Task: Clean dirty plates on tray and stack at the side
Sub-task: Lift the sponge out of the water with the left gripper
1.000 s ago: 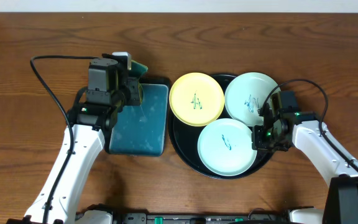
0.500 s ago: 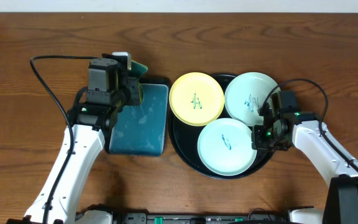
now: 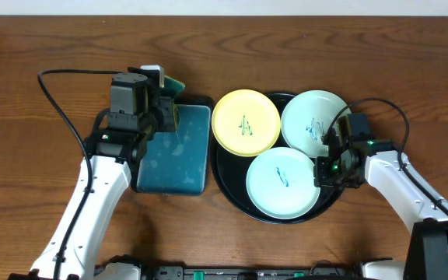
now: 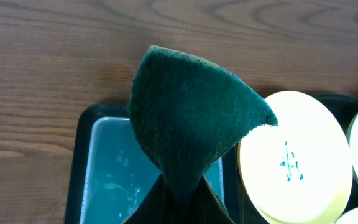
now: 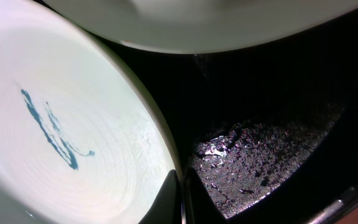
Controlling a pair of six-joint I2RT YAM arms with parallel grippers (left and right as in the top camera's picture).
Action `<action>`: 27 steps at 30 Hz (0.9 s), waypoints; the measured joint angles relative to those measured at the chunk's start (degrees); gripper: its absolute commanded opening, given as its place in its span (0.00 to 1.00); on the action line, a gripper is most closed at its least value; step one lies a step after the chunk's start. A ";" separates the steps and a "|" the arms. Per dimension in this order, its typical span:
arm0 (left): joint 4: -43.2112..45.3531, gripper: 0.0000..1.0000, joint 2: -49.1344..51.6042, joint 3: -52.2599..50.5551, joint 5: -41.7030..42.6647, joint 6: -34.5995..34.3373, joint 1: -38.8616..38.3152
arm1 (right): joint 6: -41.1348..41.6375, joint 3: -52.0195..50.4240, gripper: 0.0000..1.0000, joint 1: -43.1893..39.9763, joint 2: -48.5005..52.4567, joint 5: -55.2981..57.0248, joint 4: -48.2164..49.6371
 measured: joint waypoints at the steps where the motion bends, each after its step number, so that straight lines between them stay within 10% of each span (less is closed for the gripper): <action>1: -0.04 0.08 0.00 0.00 0.00 0.00 0.00 | 0.00 0.00 0.01 0.00 0.00 0.00 0.00; 27: -8.11 0.08 0.24 0.00 0.00 -0.07 0.00 | 0.02 0.00 0.01 0.00 0.00 -0.02 0.00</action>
